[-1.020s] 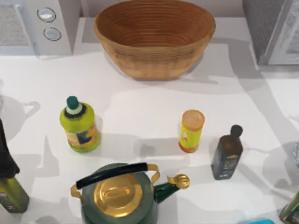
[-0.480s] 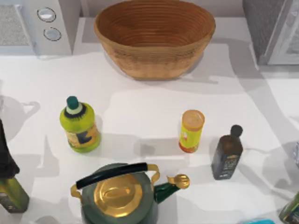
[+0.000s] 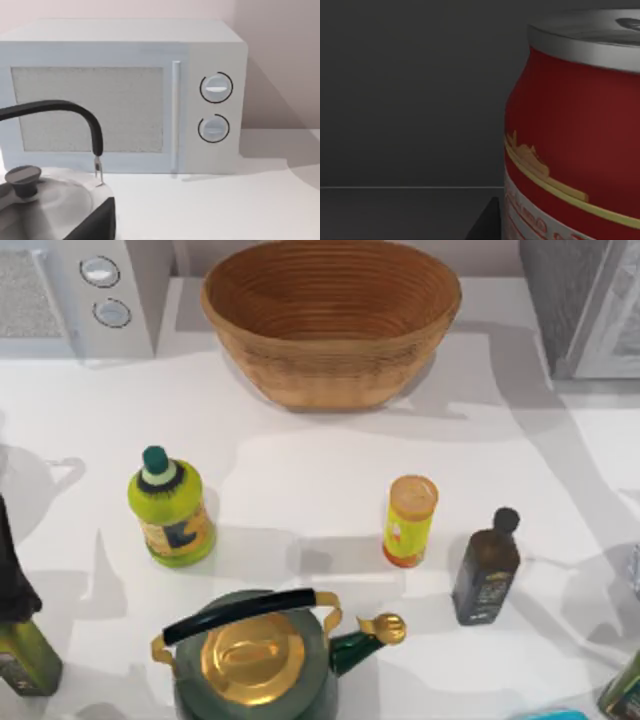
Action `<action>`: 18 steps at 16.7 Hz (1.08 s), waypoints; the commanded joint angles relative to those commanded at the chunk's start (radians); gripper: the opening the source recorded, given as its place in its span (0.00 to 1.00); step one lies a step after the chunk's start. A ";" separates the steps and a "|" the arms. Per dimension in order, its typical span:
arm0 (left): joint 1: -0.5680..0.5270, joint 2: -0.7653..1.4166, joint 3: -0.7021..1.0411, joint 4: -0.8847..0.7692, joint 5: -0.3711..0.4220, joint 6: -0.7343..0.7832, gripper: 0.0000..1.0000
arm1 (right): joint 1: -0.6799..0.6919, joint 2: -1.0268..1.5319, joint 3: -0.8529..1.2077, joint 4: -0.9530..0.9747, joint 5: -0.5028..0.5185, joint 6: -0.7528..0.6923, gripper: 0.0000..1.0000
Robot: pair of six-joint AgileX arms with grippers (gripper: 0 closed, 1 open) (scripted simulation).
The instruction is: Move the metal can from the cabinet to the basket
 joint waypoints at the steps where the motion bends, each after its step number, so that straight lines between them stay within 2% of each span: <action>1: 0.000 0.000 0.000 0.000 0.000 0.000 1.00 | 0.000 0.000 0.000 0.000 0.000 0.000 0.00; 8: 0.000 0.000 0.000 0.000 0.000 0.000 1.00 | 0.017 -0.014 0.006 -0.016 0.016 0.004 0.00; 16: 0.000 0.000 0.000 0.000 0.000 0.000 1.00 | 0.325 -0.279 0.077 -0.365 0.319 0.001 0.00; 18: 0.000 0.000 0.000 0.000 0.000 0.000 1.00 | 0.368 -0.322 0.082 -0.409 0.362 -0.001 0.00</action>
